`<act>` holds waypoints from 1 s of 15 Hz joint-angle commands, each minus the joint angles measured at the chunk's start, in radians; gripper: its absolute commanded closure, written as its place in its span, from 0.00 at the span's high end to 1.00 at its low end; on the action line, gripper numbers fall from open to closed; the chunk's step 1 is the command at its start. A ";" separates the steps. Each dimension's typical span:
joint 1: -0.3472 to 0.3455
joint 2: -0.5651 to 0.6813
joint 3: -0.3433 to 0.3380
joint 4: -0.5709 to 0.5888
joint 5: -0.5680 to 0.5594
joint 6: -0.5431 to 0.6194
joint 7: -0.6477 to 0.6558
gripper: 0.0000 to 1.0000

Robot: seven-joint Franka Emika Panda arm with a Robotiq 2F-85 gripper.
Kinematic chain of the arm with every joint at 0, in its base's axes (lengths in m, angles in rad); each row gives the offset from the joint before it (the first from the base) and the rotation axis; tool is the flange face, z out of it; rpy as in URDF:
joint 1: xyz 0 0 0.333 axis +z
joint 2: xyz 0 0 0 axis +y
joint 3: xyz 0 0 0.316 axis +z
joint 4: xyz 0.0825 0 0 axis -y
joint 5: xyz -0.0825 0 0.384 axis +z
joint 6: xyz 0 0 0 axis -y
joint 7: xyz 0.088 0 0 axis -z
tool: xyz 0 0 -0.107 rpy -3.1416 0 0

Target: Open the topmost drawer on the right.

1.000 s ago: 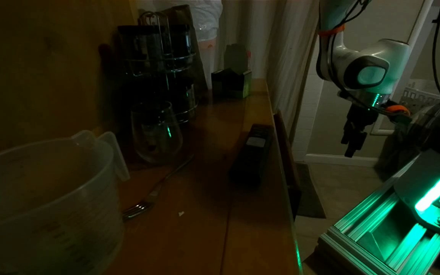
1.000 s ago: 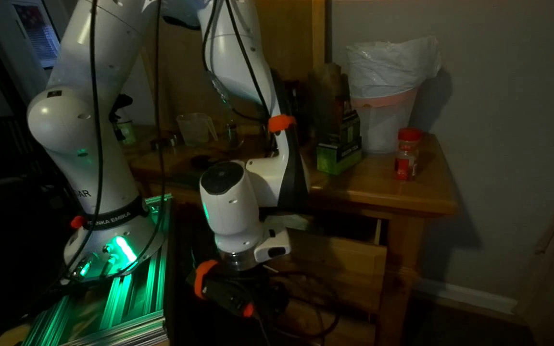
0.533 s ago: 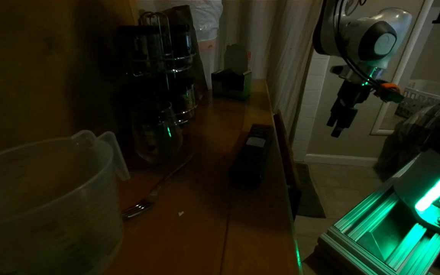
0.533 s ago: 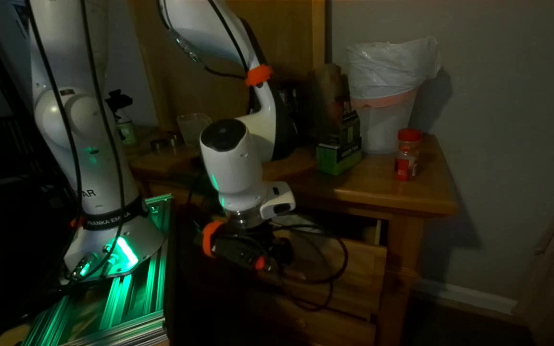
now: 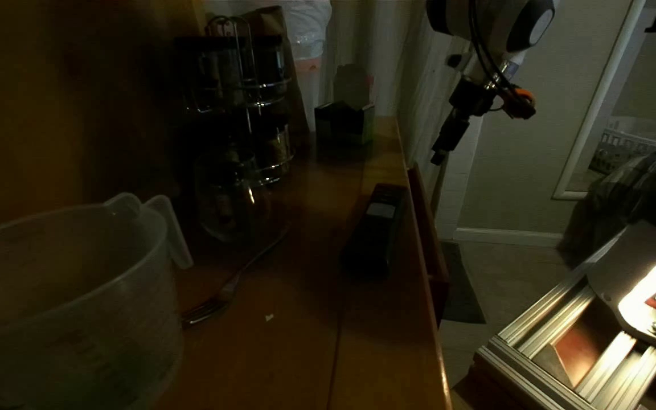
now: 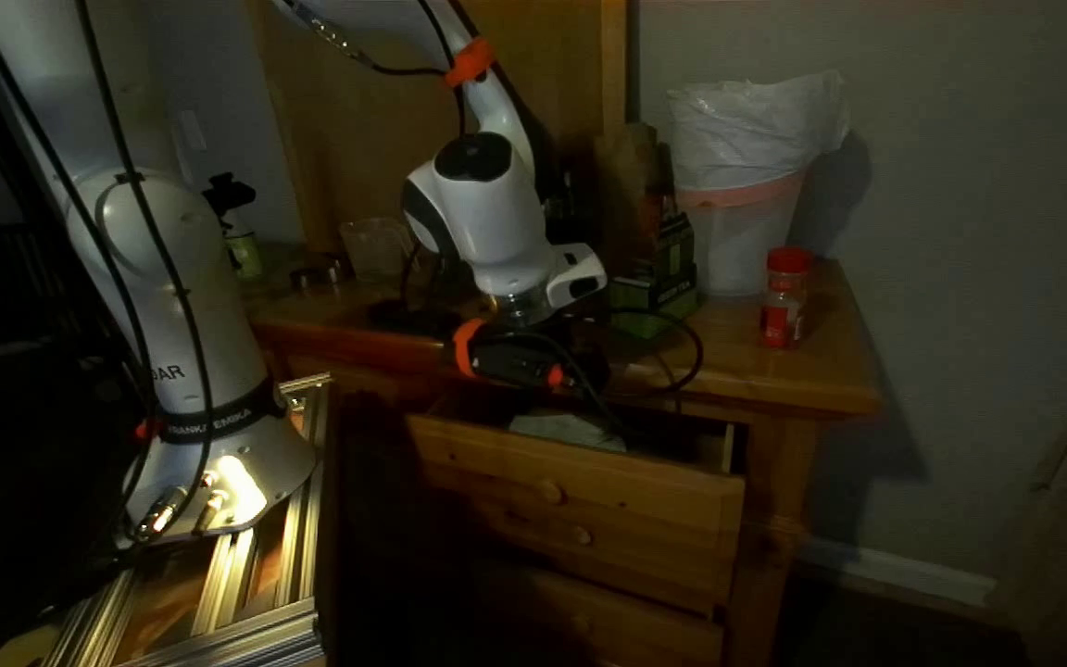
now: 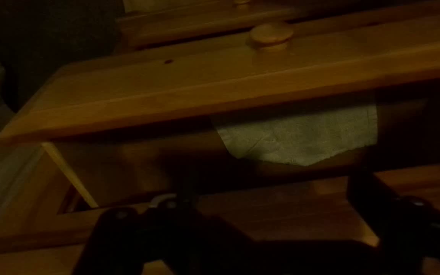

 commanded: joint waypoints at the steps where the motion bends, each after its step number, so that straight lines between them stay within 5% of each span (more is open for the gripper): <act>1: 0.005 -0.004 0.001 0.002 -0.025 -0.003 0.043 1.00; 4: 0.007 -0.002 0.002 0.002 -0.032 -0.004 0.055 1.00; 11: 0.012 0.066 0.060 0.042 0.292 -0.056 -0.339 1.00; 15: 0.005 0.182 0.071 0.085 0.437 -0.113 -0.446 1.00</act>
